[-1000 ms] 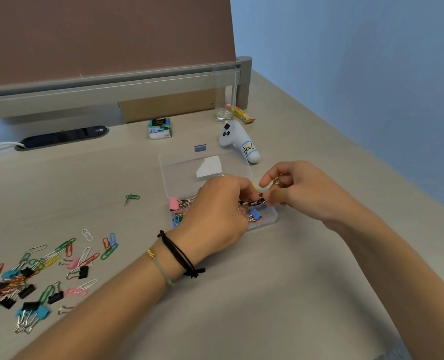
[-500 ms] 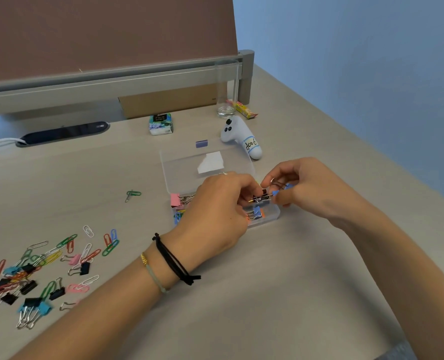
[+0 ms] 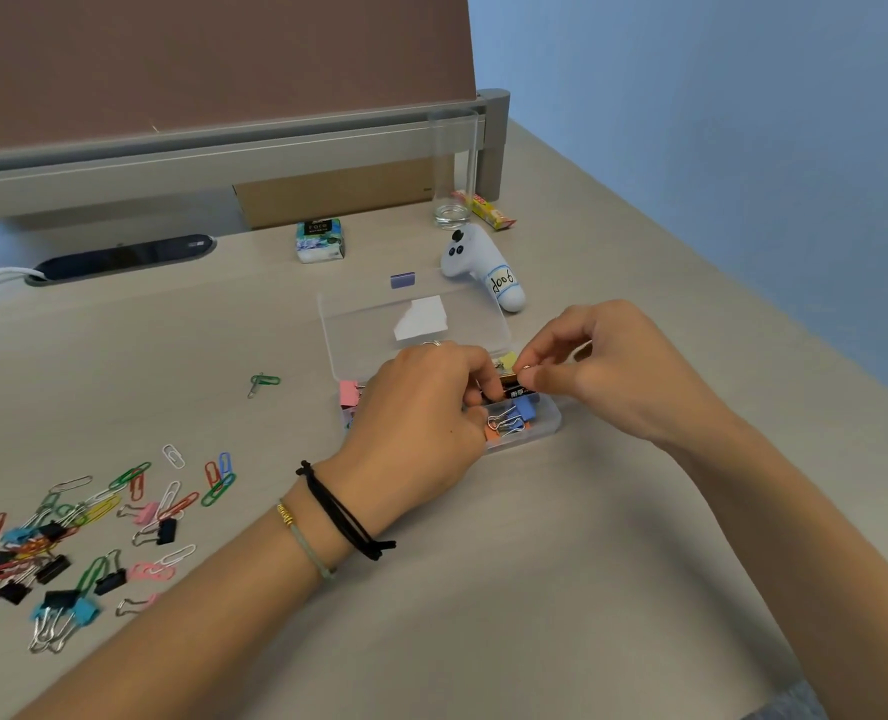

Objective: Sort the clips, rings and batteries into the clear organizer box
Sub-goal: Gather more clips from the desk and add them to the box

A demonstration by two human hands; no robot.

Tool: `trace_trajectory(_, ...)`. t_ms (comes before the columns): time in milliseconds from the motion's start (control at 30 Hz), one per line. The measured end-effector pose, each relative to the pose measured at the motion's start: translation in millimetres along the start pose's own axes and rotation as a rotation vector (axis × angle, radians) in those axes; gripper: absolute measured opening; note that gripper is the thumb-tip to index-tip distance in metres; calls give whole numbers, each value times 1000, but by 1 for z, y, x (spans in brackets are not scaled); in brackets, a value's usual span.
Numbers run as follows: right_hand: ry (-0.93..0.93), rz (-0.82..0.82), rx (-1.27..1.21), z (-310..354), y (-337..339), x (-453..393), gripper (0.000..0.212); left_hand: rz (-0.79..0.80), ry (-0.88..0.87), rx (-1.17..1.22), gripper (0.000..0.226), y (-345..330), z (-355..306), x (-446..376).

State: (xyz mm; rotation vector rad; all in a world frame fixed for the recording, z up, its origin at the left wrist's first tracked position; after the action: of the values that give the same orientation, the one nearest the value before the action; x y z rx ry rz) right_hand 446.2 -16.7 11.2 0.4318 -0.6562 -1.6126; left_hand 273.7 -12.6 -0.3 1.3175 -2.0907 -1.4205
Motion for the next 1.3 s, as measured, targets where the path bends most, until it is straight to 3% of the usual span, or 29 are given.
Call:
trace_trajectory(300,-60,-66,210,-8,1,-2,11,70,-68,-82,15,-7,0,-1)
trace_trajectory(533,64,25,220,-6,-8,-3,8,69,-63,-102,14,-7,1,0)
trace_trajectory(667,148,82,217,-3,-13,-2,23,50,-39,-81,10,-4,3,1)
trace_trajectory(1033,58,51,291,-13,-5,-1,21,25,-69,-102,10,-3,3,-1)
trace_trajectory(1300,137,-19,267,-3,-7,5,23,63,-66,-84,10,-5,5,2)
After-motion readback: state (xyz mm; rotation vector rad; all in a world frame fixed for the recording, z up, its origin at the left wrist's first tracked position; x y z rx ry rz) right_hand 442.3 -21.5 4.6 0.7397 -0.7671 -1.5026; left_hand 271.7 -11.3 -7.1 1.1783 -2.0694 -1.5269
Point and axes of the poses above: each hand's wrist, its own x-axis away from the middle knuckle, its own y-axis out of the back of the hand, z = x × y, the point moved 3 cm from there along -x, towards the middle knuckle, and after that the axes turned 12 degrees about -y, right-handed, at the moved point
